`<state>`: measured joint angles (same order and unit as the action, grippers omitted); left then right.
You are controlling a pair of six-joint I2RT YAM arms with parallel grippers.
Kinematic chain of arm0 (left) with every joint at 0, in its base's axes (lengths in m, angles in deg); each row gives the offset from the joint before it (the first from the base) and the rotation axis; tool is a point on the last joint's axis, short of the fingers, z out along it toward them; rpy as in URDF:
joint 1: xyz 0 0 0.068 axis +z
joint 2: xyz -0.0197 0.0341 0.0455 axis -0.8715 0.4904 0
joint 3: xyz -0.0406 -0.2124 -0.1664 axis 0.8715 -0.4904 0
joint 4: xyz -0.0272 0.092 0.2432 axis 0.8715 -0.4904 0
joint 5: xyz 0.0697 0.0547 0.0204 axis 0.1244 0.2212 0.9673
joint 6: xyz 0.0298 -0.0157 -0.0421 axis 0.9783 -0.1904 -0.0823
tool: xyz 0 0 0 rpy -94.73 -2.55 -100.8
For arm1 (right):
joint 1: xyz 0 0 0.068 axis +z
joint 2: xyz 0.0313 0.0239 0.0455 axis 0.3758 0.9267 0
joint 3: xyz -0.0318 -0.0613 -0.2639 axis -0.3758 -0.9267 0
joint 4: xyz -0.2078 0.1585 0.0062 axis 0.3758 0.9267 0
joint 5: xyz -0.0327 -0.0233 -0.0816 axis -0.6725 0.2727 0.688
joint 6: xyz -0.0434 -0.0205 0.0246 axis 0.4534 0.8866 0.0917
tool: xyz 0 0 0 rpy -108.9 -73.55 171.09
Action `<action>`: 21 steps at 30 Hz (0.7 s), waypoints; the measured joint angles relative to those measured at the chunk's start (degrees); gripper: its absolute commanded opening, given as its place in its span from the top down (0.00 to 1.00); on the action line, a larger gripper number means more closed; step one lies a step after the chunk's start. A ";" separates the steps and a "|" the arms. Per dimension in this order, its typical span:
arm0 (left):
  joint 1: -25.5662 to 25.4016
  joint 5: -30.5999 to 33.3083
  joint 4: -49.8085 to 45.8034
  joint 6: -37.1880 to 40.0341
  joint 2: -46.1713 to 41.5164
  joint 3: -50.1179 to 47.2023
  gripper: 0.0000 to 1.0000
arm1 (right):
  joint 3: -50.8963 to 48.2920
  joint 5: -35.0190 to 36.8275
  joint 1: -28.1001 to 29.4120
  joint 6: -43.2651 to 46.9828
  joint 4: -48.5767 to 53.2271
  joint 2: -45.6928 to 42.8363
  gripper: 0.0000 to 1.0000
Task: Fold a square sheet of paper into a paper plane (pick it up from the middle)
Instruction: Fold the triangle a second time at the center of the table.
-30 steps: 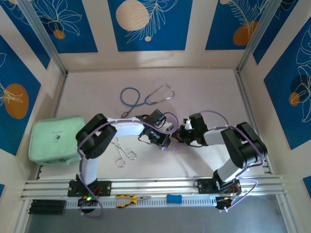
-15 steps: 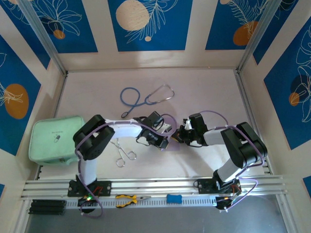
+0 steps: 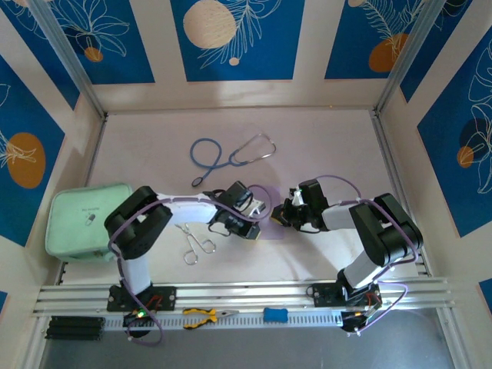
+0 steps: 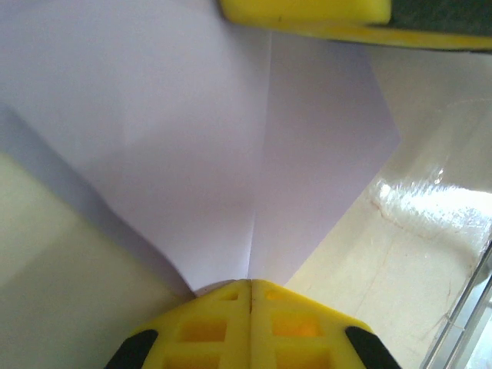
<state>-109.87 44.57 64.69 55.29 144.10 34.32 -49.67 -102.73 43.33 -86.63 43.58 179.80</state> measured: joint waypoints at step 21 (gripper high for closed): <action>0.04 1.18 -0.50 -3.67 -8.70 -2.62 0.96 | 0.00 0.11 -0.33 0.02 0.57 -0.28 1.00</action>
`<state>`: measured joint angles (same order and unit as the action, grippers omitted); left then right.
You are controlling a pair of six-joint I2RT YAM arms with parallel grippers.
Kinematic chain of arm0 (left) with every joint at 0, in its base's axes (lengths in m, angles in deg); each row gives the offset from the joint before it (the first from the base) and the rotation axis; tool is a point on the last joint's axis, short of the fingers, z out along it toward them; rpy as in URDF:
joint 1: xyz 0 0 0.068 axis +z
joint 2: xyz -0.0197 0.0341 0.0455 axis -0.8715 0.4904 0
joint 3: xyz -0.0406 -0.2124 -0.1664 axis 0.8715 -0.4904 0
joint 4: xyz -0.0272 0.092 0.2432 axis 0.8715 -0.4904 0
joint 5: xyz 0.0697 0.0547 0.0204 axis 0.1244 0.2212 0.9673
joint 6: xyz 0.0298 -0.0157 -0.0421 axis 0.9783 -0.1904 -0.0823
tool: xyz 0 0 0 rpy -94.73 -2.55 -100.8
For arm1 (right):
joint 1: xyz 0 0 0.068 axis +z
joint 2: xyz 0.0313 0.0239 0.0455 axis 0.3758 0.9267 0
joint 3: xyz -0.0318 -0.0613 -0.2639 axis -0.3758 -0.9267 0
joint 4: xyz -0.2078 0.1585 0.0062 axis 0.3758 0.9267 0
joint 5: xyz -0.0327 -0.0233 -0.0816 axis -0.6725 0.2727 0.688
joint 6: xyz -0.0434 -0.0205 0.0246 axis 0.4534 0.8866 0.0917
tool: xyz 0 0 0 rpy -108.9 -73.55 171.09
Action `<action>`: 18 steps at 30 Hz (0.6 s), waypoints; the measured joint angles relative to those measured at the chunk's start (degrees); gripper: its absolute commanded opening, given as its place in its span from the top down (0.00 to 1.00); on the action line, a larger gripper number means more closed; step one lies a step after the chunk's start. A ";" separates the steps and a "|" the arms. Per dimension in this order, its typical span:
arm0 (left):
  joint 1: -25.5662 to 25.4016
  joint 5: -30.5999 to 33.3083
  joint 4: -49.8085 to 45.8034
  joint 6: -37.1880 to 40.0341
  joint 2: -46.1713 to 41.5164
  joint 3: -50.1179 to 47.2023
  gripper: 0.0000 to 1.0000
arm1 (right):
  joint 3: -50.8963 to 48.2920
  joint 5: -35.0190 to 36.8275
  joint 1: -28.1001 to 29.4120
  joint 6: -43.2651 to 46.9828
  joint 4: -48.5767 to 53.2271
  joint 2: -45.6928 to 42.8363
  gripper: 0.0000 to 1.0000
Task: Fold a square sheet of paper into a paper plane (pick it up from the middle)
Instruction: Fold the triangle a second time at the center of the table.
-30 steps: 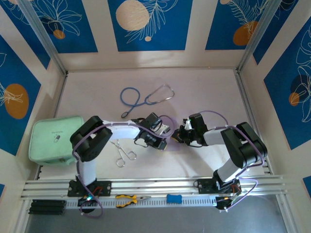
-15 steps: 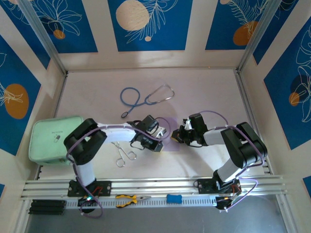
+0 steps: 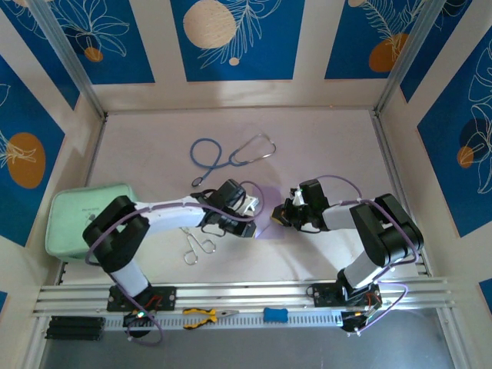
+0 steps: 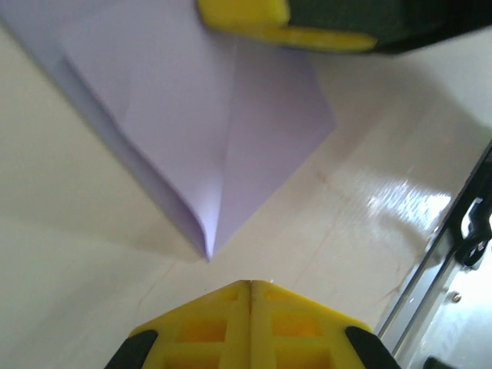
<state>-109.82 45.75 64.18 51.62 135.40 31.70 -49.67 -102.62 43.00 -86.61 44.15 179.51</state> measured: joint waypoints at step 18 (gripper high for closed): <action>0.02 3.56 -0.70 0.09 10.97 7.50 0.98 | 0.11 -0.37 -0.35 0.59 1.46 -0.74 0.93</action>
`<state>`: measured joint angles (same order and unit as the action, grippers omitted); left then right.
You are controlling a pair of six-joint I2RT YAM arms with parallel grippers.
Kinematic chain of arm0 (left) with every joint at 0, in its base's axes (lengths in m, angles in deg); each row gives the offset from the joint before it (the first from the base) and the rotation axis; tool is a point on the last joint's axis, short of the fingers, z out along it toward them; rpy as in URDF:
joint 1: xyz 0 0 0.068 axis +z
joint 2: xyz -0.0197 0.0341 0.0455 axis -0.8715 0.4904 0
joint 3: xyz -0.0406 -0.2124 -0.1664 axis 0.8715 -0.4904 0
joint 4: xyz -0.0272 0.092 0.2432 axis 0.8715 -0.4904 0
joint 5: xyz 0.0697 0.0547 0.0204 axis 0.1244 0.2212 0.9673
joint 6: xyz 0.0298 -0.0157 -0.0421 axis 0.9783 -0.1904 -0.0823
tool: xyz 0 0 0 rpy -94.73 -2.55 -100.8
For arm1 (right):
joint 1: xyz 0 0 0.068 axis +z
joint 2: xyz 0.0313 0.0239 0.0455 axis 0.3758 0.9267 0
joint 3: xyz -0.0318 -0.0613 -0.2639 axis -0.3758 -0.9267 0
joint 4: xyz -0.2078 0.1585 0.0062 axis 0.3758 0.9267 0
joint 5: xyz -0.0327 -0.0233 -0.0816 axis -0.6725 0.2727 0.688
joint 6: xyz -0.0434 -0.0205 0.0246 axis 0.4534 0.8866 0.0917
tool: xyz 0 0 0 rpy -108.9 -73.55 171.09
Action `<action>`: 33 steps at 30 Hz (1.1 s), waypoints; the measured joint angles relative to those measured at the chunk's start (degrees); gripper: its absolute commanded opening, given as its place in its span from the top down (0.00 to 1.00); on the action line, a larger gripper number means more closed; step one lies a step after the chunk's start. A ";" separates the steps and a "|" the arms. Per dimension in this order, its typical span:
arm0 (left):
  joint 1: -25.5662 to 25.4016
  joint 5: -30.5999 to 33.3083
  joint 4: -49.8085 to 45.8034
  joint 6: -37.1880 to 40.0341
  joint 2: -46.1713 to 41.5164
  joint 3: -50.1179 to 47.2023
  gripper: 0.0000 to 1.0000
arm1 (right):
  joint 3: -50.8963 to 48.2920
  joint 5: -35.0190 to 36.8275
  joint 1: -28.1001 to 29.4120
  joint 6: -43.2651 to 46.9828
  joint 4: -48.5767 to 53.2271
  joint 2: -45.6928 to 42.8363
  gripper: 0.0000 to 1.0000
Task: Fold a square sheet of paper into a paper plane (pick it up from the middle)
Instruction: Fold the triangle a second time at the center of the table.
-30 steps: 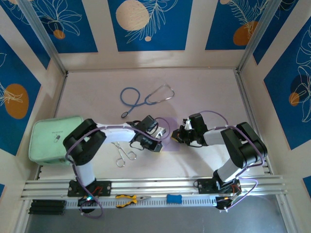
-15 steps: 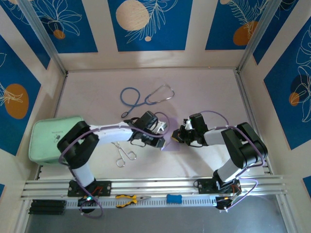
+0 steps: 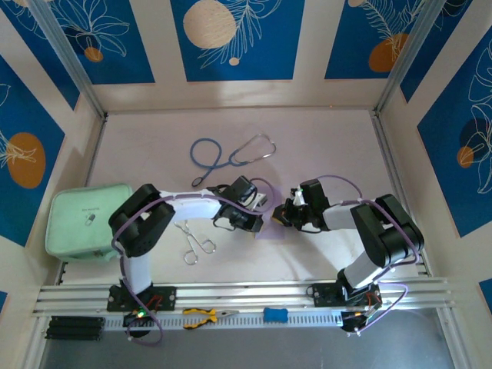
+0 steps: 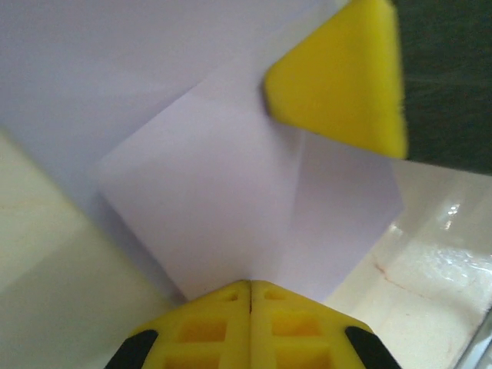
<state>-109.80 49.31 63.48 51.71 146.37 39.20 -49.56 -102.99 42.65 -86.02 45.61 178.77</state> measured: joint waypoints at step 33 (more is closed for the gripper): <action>0.20 0.66 0.76 0.00 -0.02 -0.92 1.00 | 0.98 0.26 4.46 1.07 3.93 -0.68 0.97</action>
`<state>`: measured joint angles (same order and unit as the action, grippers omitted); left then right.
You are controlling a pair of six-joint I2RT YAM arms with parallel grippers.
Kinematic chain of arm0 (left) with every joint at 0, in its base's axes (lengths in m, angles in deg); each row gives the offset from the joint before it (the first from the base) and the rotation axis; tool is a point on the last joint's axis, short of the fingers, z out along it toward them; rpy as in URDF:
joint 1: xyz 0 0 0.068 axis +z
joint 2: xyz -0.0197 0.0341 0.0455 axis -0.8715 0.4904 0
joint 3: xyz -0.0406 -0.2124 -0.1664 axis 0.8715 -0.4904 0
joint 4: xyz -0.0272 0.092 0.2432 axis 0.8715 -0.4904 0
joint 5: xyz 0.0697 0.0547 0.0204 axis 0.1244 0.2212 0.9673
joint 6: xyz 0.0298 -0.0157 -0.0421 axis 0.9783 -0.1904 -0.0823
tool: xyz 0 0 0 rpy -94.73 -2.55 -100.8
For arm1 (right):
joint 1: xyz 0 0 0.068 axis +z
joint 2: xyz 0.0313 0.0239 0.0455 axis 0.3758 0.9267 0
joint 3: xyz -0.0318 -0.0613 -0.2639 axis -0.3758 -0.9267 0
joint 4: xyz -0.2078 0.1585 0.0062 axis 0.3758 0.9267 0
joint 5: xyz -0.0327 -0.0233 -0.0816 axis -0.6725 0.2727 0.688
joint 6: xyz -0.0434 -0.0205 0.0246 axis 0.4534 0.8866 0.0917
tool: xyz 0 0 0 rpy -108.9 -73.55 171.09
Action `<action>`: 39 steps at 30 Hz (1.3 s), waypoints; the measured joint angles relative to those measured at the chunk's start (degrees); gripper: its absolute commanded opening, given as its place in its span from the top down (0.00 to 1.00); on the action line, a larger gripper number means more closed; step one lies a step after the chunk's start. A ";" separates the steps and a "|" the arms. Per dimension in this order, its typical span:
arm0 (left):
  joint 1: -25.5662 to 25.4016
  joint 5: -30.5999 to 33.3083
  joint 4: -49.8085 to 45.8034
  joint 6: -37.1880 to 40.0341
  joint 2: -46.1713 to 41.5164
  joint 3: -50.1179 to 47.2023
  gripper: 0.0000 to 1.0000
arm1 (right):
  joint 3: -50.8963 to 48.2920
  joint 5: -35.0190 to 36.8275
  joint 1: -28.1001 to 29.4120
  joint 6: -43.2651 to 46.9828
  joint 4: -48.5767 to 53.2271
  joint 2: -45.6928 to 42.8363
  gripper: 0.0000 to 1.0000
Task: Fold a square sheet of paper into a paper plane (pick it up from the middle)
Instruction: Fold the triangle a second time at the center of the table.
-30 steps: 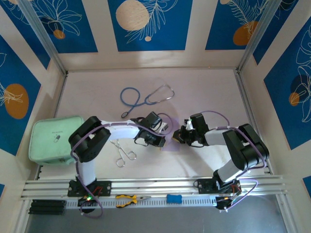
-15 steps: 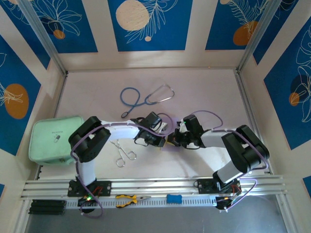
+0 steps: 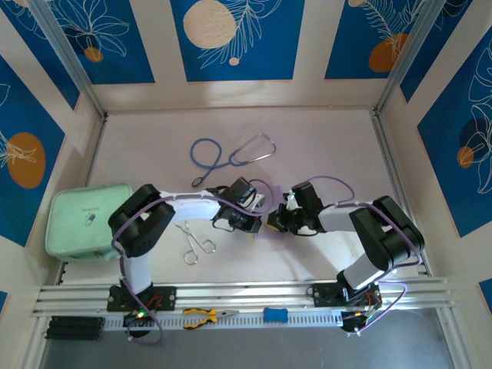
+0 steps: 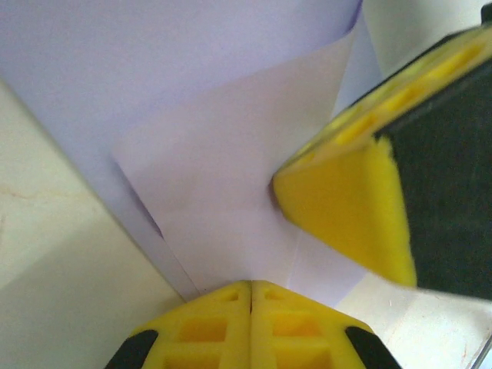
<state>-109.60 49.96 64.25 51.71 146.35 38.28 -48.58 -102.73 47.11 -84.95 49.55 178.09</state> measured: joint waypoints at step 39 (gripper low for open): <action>0.11 0.87 -1.20 0.37 -1.03 -0.22 1.00 | 2.99 1.77 -5.90 3.43 5.40 0.42 1.00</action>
<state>-109.49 50.84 63.05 52.08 145.32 38.06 -45.58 -100.96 41.21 -81.52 54.95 178.51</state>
